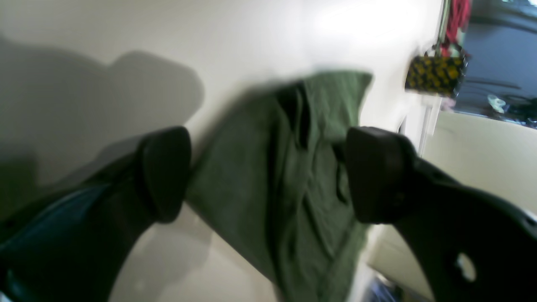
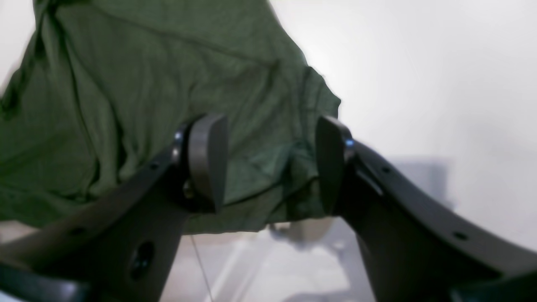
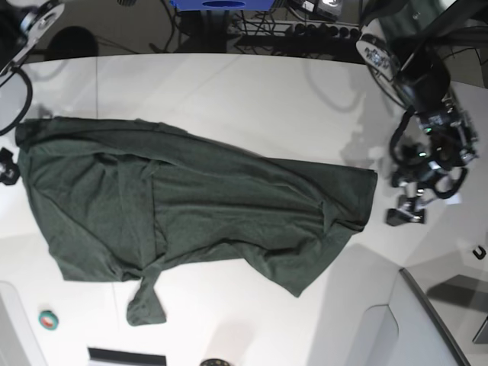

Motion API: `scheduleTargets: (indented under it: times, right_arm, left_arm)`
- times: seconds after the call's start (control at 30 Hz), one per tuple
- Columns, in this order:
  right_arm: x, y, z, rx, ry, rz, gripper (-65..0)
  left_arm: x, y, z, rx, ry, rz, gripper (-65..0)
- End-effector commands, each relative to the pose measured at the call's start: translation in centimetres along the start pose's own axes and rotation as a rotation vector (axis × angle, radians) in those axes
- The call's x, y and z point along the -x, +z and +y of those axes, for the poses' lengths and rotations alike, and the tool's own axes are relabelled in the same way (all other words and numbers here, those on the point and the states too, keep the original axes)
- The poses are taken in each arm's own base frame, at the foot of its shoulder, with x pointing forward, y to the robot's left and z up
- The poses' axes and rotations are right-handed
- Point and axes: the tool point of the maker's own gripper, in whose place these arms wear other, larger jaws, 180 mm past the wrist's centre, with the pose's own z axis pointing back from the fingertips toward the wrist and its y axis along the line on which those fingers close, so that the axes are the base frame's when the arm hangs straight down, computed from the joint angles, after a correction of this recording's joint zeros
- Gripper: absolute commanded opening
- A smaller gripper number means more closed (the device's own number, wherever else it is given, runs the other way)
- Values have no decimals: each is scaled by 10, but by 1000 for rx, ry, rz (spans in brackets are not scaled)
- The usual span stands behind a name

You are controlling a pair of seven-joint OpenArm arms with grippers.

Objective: Layout the t-shirt on the table in an organized manner, then fold the t-shirt properly
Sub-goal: 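Release the shirt with both grippers and raise them, then grasp the shirt edge again with both grippers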

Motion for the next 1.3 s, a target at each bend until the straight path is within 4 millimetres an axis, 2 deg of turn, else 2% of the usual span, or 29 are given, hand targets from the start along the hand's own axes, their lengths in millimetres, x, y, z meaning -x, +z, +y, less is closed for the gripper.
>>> scheduleTargets:
  times: [0.0,0.07,0.13,0.2,0.33,0.4,0.47,0.53,0.67,0.83,1.0,1.27]
  right_arm:
    - [-20,14,-1,7,53,-71,-357]
    - [-11,26,2,27,85,-79,-365]
    - [8,36,6,41,108,-68,-365]
    - [32,37,17,29,90,-45,-365]
    - [76,40,7,53,-126,-45,-359]
    - [88,38,1,60,-224,-55,-359]
    - [101,30,-8,60,-311,-41,-359]
    - [110,19,-15,45,-378,-19,-359]
    - [118,0,-20,6,-444,29,-359]
    - [128,-16,-17,-41,-500,77,-359]
    - [119,-20,-18,-38,-502,31,-357]
    - [101,-28,-8,-66,-501,6,-363]
  left_arm:
    - [-29,16,-20,56,-83,-78,-72]
    - [-45,44,-20,46,-220,-136,-63]
    - [-50,71,-9,4,-335,-163,-64]
    - [-44,87,7,-44,-377,-156,-64]
    - [-27,102,42,-120,-379,-109,-69]
    - [-17,108,58,-152,-377,-83,-71]
    - [-11,111,67,-168,-374,-67,-71]
    - [-9,112,67,-162,-393,-60,-71]
    - [-2,113,63,-121,-476,-33,-72]
    - [-1,112,64,-120,-476,-30,-72]
    - [-1,113,64,-122,-477,-30,-72]
    - [0,112,65,-124,-475,-28,-72]
